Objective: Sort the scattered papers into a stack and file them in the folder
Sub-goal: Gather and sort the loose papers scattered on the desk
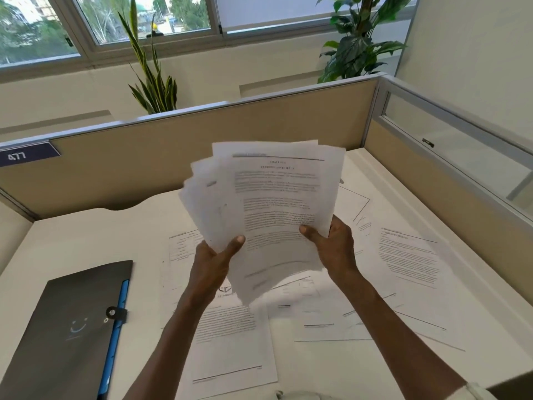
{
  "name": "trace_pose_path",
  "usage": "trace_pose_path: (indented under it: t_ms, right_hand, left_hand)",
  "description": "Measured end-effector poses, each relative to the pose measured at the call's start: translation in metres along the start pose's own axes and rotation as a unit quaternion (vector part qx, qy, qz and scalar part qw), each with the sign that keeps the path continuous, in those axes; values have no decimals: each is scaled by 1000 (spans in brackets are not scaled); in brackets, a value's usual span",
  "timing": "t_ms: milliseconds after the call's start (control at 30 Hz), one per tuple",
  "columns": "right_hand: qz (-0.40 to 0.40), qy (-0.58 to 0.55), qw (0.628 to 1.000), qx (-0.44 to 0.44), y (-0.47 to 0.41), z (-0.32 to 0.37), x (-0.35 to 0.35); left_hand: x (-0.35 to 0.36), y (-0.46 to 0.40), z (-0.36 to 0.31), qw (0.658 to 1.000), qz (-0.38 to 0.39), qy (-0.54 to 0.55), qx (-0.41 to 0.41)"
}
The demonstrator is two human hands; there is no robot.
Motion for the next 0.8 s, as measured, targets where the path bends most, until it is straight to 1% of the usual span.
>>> trace_pose_path:
  t_ms: [67, 167, 300, 400, 467, 567, 700, 800]
  right_hand:
    - [12, -22, 1000, 17, 0, -6, 2]
    - [32, -28, 998, 49, 6, -26, 3]
    - [79, -7, 994, 73, 22, -55, 11]
    - [90, 23, 993, 71, 28, -67, 18]
    - [91, 50, 992, 68, 28, -69, 20]
    - [88, 59, 993, 60, 24, -64, 16]
    - [83, 8, 994, 75, 15, -55, 4]
    - [128, -3, 986, 105, 8, -54, 2]
  left_hand:
    - [-3, 3, -1, 999, -31, -1, 13]
    - [-4, 11, 17, 999, -51, -6, -8]
    - [2, 24, 47, 998, -33, -33, -35]
    - [8, 30, 55, 997, -42, -49, -39]
    - [9, 30, 60, 996, -51, -56, -40]
    - [9, 30, 62, 996, -62, -55, -39]
    - [12, 30, 62, 995, -66, -47, -53]
    - [19, 30, 73, 994, -54, -63, -78]
Point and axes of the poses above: each hand's wrist, its own y-axis away from the middle knuckle, its own x-axis out of the palm, z = x × y, the point moved 9 cm from there along -y, towards the middle knuckle, and after that the axes turned 4 degrees about -z, right-handed, at the moved point
